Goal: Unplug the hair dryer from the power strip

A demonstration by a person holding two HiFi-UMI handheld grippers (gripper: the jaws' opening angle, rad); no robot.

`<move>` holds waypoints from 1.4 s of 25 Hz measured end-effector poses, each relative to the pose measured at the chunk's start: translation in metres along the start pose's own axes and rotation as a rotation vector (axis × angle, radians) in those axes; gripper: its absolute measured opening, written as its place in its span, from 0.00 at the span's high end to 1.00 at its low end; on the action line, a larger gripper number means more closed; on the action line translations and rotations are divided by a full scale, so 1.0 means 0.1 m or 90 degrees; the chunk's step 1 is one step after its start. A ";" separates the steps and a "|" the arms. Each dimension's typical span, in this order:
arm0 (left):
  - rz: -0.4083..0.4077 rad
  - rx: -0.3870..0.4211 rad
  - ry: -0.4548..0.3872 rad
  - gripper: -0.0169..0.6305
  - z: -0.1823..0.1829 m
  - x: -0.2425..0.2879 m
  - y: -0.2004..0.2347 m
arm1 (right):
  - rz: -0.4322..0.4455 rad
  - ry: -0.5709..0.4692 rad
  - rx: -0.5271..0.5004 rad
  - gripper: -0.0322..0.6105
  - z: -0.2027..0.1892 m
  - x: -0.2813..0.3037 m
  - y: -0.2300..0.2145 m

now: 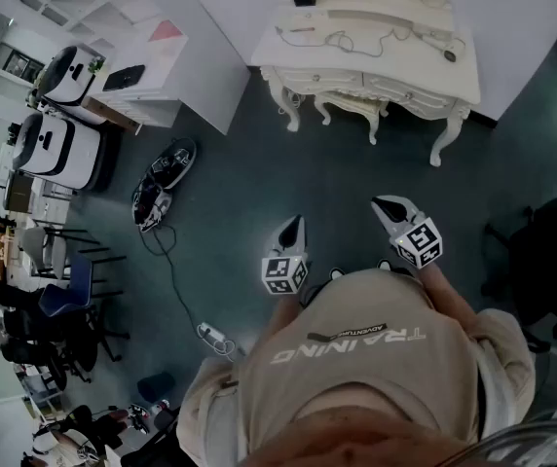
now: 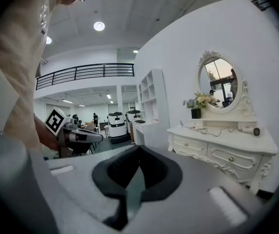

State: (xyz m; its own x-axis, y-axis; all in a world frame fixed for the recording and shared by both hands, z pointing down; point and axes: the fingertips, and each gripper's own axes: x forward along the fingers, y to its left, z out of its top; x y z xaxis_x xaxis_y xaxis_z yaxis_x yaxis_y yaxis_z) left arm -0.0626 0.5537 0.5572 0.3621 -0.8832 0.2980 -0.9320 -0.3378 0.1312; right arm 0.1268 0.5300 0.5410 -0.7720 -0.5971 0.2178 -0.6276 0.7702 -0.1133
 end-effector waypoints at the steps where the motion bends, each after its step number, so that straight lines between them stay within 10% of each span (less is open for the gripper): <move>1: -0.001 -0.001 -0.001 0.96 0.03 0.02 0.06 | -0.003 -0.003 0.000 0.94 0.02 0.05 -0.01; 23: -0.074 -0.001 0.053 0.96 -0.21 0.48 0.85 | -0.051 0.033 0.043 0.94 -0.25 0.75 0.07; 35: -0.003 0.024 0.010 0.96 0.71 1.76 1.12 | 0.014 0.005 0.023 0.94 0.27 1.68 -1.39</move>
State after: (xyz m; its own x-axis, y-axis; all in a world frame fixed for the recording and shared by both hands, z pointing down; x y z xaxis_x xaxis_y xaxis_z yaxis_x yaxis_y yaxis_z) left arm -0.1041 0.3378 0.5571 0.3667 -0.8762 0.3128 -0.9300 -0.3545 0.0973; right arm 0.0812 0.3167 0.5673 -0.7846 -0.5788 0.2223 -0.6143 0.7741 -0.1528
